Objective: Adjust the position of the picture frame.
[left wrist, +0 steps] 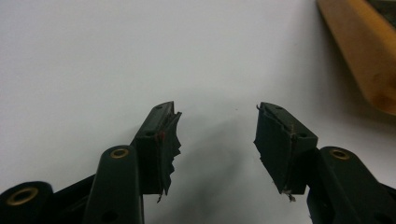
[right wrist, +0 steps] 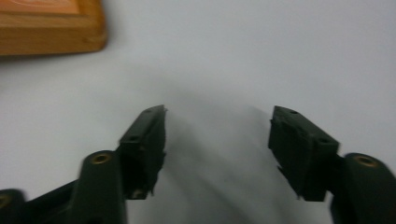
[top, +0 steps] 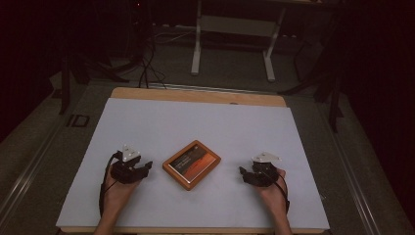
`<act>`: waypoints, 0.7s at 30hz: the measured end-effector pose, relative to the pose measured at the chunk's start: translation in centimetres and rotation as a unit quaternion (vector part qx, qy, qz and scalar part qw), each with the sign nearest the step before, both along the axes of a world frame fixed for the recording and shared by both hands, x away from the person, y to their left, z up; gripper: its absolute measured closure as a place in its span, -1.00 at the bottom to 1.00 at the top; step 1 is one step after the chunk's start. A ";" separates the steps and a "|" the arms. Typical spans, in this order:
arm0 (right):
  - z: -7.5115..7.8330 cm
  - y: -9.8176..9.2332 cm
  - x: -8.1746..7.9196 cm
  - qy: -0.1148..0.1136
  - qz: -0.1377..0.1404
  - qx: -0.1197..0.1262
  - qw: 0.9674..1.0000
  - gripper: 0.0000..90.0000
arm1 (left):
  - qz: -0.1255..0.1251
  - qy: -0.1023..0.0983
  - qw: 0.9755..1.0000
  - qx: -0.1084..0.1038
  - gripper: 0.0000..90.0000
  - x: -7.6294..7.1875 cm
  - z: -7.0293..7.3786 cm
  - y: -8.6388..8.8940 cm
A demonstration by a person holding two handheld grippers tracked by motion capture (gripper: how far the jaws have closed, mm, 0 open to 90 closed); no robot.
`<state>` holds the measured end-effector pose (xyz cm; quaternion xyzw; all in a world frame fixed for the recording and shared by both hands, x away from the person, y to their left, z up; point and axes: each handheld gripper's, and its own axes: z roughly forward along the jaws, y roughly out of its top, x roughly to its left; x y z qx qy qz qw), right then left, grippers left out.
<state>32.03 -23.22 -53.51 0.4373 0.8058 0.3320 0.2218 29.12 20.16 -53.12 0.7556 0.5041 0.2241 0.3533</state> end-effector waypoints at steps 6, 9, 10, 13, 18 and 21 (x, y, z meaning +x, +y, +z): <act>0.5 0.1 -0.5 -0.012 0.009 0.007 1.000 0.01 | -0.008 0.001 1.000 -0.010 0.10 -0.2 0.2 0.2; 0.9 0.0 -0.7 -0.016 0.013 0.021 1.000 0.08 | -0.027 -0.005 0.999 -0.017 0.18 -0.6 0.4 0.3; 0.9 0.1 -0.7 -0.016 0.014 0.022 1.000 0.10 | -0.033 -0.004 0.999 -0.023 0.20 -0.7 0.5 0.4; 1.0 0.2 -0.9 -0.017 0.019 0.025 0.999 0.14 | -0.037 -0.004 0.999 -0.029 0.25 -0.8 0.6 0.4; 1.5 0.5 -1.4 -0.022 0.033 0.045 0.998 0.30 | -0.062 -0.020 0.997 -0.047 0.36 -1.5 1.4 0.3; 1.7 0.8 -1.8 -0.024 0.043 0.048 0.998 0.41 | -0.070 -0.025 0.996 -0.049 0.42 -1.8 1.6 0.2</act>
